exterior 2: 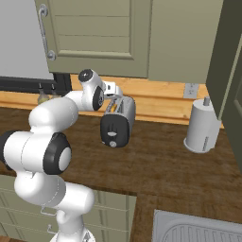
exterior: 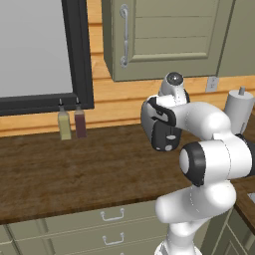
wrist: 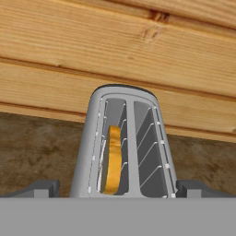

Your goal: Start the toaster. Once the lever pops up, take the bread to the plate on the dining counter.

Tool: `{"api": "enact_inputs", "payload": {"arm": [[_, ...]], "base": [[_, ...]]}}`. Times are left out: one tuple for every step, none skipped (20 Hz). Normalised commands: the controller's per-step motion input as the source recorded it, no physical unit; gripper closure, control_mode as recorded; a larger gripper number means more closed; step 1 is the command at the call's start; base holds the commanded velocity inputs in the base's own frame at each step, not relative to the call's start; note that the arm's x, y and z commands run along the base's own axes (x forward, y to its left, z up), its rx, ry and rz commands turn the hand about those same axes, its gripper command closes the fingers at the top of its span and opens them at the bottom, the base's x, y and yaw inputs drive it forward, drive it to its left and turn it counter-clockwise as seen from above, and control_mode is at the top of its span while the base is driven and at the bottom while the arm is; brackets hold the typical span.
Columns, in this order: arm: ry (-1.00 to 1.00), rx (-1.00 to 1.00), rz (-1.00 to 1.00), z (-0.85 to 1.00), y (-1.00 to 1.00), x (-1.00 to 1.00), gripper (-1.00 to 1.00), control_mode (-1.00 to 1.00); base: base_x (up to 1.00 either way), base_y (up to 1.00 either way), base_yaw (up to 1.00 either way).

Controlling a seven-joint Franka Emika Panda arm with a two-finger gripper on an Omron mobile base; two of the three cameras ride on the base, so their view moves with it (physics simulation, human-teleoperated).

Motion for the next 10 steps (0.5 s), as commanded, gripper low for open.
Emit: {"api": "enact_inputs", "payload": {"arm": [[0.00,0.00,0.00,0.00,0.00,0.00,-1.00,-1.00],[0.00,0.00,0.00,0.00,0.00,0.00,-1.00,-1.00],[0.00,0.00,0.00,0.00,0.00,0.00,-1.00,-1.00],[0.00,0.00,0.00,0.00,0.00,0.00,-1.00,-1.00],[0.00,0.00,0.00,0.00,0.00,0.00,-1.00,-1.00],[0.00,0.00,0.00,0.00,0.00,0.00,-1.00,-1.00],[0.00,0.00,0.00,0.00,0.00,0.00,-1.00,-1.00],[0.00,0.00,0.00,0.00,0.00,0.00,-1.00,-1.00],[0.00,0.00,0.00,0.00,0.00,0.00,-1.00,-1.00],[0.00,0.00,0.00,0.00,0.00,0.00,-1.00,-1.00]], "base": [[0.00,0.00,0.00],[0.00,0.00,0.00],[0.00,0.00,0.00],[0.00,0.00,0.00],[0.00,0.00,0.00],[0.00,0.00,0.00],[0.00,0.00,0.00],[0.00,0.00,0.00],[0.00,0.00,0.00],[0.00,0.00,0.00]]}}
